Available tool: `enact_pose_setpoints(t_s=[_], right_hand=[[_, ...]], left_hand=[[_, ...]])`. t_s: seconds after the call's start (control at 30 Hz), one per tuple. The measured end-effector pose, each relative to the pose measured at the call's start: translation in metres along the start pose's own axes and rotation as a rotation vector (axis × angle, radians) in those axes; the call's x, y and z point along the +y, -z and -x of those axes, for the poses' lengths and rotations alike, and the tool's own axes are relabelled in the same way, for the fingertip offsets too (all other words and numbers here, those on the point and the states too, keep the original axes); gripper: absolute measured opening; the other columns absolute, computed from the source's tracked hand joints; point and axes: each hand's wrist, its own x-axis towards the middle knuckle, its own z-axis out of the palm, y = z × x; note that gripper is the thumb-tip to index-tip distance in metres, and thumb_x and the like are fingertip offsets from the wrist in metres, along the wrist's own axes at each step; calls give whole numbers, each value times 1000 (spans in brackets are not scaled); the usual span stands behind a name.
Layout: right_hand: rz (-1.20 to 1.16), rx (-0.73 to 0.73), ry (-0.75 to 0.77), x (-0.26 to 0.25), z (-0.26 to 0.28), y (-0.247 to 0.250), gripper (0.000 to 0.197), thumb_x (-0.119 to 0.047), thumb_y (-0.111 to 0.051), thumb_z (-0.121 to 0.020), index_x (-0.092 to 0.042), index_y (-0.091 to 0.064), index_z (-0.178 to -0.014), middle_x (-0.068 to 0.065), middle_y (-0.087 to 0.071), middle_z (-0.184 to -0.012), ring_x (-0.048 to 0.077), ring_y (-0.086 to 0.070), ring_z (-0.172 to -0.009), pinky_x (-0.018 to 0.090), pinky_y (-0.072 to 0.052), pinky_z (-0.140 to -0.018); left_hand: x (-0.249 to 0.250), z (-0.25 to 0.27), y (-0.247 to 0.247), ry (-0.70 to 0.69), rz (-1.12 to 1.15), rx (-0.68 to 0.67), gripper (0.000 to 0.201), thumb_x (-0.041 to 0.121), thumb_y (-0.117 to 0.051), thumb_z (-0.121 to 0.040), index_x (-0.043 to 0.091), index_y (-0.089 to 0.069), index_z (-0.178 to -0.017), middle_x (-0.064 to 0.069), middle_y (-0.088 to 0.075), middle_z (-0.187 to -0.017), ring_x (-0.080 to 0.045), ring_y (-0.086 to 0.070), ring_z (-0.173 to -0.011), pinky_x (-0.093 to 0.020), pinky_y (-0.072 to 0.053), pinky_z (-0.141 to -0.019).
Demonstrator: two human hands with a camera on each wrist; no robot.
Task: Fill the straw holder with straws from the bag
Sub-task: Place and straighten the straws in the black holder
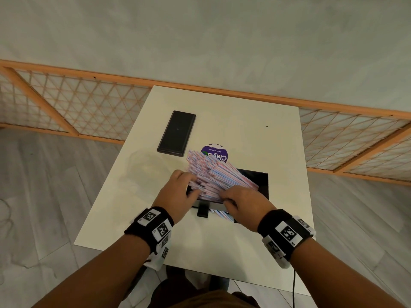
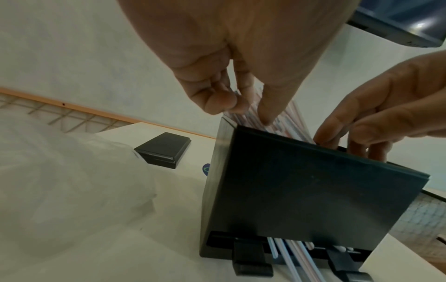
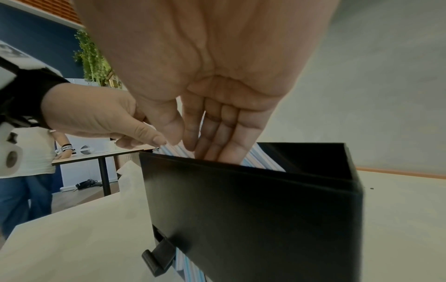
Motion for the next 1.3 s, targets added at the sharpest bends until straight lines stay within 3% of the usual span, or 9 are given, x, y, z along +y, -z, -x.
enact_pose_setpoints(t_s=[0.2,0.33,0.43,0.6,0.67,0.8,0.9,1.1,1.3], right_hand=[[120,-214,-34,-14,-10,-7,32,-37,-43,-94,-25,-60,-118,-1,-66,-112,23,-63,-99,35,-53,-81],[157,-265,-57,-13,-17,-5,30,-40,-44,-93,-23,-60,-111,0,-66,-109,24,-61,-97,35,-51,-79],[157,-231,-56,-13,-17,-4,29,-46,-44,-94,-24,-59,-107,-2,-65,-106,21,-61,-92,33,-51,-74],[22,-134,11,-26,-21,-7,26,-40,-51,-94,-22,-54,-112,-2,-60,-111,20,-58,-98,27,-40,-74],[-5,-143,-24,-32,-25,-11,29,-41,-52,-91,-22,-52,-113,-1,-60,-113,20,-60,-98,28,-44,-76],[-5,-167,-185,-37,-35,-15,43,-53,-51,-85,-21,-50,-113,2,-63,-106,22,-61,-89,36,-54,-75],[-14,-278,-313,-32,-37,-14,42,-55,-57,-87,-22,-49,-111,1,-61,-102,21,-57,-86,30,-46,-72],[29,-394,-437,-8,-39,-24,87,-72,-63,-71,-20,-46,-138,4,-62,-127,25,-60,-112,37,-50,-95],[-14,-506,-444,-3,-47,-10,67,-62,-71,-75,-26,-57,-130,-1,-64,-120,21,-59,-109,32,-46,-91]], left_hand=[[0,8,-1,18,69,59,30,41,-69,-93,33,-57,-119,13,-55,-116,-5,-61,-78,-23,-49,-76],[-4,7,-5,45,41,95,29,43,-74,-89,27,-63,-111,10,-47,-116,-9,-61,-84,-26,-54,-78],[-5,5,-8,3,-18,81,20,37,-72,-91,22,-69,-103,6,-54,-108,-12,-61,-81,-31,-55,-76],[-10,-4,-9,-267,-352,156,5,21,-75,-86,17,-74,-88,-1,-66,-90,-27,-59,-76,-38,-54,-65],[-9,-7,-9,-346,-455,143,5,22,-72,-85,18,-73,-82,-1,-64,-92,-26,-55,-78,-39,-53,-64],[-8,-6,-13,-311,-460,104,6,18,-75,-83,17,-71,-79,-1,-59,-92,-24,-55,-78,-35,-51,-55],[-8,-6,-17,-348,-434,89,5,19,-72,-88,18,-70,-93,-2,-60,-95,-25,-58,-80,-36,-54,-59],[8,1,-20,-519,-419,45,33,25,-51,-88,22,-65,-118,0,-58,-111,-22,-53,-94,-32,-50,-73],[5,-17,-48,-569,-465,-171,42,40,-34,-98,26,-73,-108,4,-64,-111,-22,-56,-98,-41,-51,-83]])
